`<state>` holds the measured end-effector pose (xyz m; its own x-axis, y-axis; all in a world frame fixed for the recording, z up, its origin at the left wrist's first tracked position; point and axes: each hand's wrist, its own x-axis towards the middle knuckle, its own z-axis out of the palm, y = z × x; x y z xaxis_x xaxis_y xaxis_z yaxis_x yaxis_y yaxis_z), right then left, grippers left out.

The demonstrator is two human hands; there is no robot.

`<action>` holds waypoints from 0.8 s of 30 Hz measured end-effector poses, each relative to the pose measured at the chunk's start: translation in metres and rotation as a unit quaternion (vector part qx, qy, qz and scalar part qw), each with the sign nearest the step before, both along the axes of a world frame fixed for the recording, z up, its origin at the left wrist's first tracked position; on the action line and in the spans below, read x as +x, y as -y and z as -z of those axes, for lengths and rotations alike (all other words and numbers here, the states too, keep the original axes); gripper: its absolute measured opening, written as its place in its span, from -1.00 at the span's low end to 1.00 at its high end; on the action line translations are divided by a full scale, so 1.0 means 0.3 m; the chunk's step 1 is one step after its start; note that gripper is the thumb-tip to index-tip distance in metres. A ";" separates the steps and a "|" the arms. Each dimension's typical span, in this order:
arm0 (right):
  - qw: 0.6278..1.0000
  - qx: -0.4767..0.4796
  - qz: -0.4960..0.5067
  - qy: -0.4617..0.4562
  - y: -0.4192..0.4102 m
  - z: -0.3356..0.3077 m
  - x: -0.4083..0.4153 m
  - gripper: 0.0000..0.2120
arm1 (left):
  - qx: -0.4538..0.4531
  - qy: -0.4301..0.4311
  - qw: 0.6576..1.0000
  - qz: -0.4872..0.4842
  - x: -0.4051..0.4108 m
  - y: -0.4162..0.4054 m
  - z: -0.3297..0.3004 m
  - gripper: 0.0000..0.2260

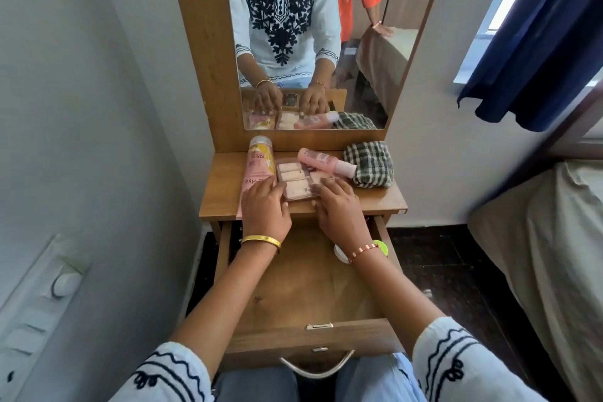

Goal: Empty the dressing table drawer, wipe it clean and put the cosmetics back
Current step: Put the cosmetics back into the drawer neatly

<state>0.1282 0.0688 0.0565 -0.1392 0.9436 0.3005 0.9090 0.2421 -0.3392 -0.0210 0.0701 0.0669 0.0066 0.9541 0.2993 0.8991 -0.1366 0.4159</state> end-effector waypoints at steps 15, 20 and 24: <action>0.990 0.024 0.120 0.067 -0.117 -0.128 0.033 -0.76 | -0.044 -0.159 0.982 0.093 0.104 0.019 0.008 -0.49; 0.990 0.028 0.140 -0.012 -0.118 -0.117 0.052 -0.78 | -0.016 -0.142 0.983 0.112 0.094 0.028 0.034 -0.48; 0.981 0.016 0.179 -0.067 -0.109 -0.117 0.066 -0.79 | 0.033 -0.167 0.978 0.122 0.094 0.051 0.056 -0.46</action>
<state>0.1479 0.1015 0.0917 0.2429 0.9143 0.3241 0.8855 -0.0726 -0.4590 0.0071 0.0548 0.0501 0.3387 0.8911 0.3020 0.9208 -0.3799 0.0882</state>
